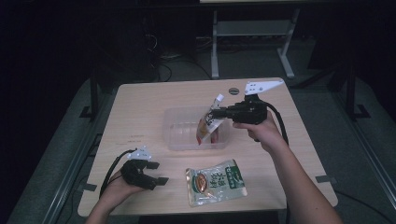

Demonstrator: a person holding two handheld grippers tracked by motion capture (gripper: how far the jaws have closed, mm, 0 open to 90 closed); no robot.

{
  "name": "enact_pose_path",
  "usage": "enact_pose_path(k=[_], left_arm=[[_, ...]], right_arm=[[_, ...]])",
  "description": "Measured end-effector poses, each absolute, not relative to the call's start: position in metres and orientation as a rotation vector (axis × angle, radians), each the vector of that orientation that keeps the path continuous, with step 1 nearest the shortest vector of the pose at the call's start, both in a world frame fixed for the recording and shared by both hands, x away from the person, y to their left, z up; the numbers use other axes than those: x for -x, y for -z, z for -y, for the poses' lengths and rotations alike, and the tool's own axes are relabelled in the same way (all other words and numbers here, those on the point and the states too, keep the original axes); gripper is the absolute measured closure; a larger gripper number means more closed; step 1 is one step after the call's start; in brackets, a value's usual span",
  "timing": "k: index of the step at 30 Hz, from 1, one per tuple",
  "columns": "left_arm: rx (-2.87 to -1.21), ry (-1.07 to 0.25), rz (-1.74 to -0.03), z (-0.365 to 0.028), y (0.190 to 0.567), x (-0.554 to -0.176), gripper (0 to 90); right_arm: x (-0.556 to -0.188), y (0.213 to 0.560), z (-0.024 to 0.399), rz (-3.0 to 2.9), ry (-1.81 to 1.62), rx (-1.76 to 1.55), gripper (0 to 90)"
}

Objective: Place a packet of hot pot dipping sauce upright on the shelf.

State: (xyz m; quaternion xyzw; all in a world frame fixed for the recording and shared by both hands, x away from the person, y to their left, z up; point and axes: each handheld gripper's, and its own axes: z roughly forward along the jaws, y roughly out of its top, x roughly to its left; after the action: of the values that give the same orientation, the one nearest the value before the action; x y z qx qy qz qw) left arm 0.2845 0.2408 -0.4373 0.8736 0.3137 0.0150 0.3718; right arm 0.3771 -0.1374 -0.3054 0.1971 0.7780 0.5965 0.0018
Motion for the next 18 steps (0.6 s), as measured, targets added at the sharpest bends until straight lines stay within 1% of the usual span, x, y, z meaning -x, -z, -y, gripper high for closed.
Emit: enact_pose_path(k=[13, 18], left_arm=[[-2.237, -0.026, -0.787, -0.24, 0.439, -0.286, 23.8], [-2.252, -0.023, -0.771, -0.241, 0.438, -0.286, 23.8]], right_arm=[[-0.4, 0.302, 0.12, -2.474, -1.795, -0.638, 89.5], [-0.412, 0.312, 0.111, -2.492, -1.763, -0.678, 89.5]])
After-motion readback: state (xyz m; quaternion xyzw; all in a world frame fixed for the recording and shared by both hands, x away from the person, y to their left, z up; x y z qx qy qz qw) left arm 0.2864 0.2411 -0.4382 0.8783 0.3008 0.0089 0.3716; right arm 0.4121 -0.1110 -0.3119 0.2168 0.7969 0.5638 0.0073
